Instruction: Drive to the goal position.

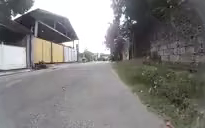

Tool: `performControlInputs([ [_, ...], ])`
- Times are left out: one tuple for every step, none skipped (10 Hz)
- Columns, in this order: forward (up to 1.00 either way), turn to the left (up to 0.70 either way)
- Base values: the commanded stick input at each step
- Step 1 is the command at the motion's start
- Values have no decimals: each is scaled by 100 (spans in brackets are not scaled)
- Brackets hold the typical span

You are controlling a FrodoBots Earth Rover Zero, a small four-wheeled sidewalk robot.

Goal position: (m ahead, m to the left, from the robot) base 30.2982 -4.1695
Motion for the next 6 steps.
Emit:
performControlInputs([
  [100,5],
  [100,5],
  [100,5],
  [100,5],
  [100,5],
  [100,5],
])
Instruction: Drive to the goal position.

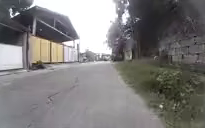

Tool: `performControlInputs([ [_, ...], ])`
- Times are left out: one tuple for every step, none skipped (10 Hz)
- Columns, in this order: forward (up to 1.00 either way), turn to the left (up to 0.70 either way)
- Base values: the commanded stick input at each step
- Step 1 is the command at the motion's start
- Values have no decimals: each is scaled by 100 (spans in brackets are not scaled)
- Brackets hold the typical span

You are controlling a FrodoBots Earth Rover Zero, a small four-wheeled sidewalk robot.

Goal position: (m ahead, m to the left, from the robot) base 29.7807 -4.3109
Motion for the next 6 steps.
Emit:
performControlInputs([
  [100,5],
  [100,5],
  [100,5],
  [100,5],
  [100,5],
  [100,5],
])
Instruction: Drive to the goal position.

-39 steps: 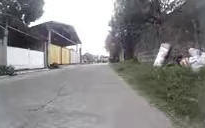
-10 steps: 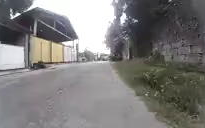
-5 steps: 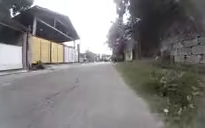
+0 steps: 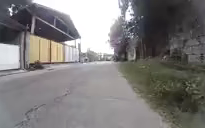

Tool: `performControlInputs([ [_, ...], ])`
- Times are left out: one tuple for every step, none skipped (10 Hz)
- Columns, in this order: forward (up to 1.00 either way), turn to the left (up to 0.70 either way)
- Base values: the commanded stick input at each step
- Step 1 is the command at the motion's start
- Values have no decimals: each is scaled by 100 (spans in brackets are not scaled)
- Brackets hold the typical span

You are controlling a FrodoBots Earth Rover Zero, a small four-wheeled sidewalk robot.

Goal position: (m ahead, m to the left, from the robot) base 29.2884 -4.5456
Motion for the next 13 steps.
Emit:
performControlInputs([
  [100,5],
  [100,5],
  [100,5],
  [100,5],
  [100,5],
  [100,5],
  [100,5],
  [100,5],
  [100,5],
  [100,5],
  [100,5],
  [100,5],
  [100,5],
])
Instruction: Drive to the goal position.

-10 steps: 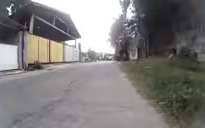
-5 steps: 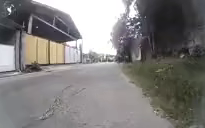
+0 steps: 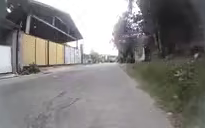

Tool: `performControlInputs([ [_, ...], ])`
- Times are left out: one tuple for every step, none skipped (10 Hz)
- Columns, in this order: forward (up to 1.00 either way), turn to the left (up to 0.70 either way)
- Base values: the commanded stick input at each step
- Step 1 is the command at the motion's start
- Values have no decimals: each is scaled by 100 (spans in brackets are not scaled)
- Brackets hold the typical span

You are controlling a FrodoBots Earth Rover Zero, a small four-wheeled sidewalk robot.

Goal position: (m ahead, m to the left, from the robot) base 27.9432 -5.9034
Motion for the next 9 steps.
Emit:
performControlInputs([
  [100,5],
  [100,5],
  [100,5],
  [100,5],
  [100,5],
  [100,5],
  [100,5],
  [100,5],
  [100,5],
])
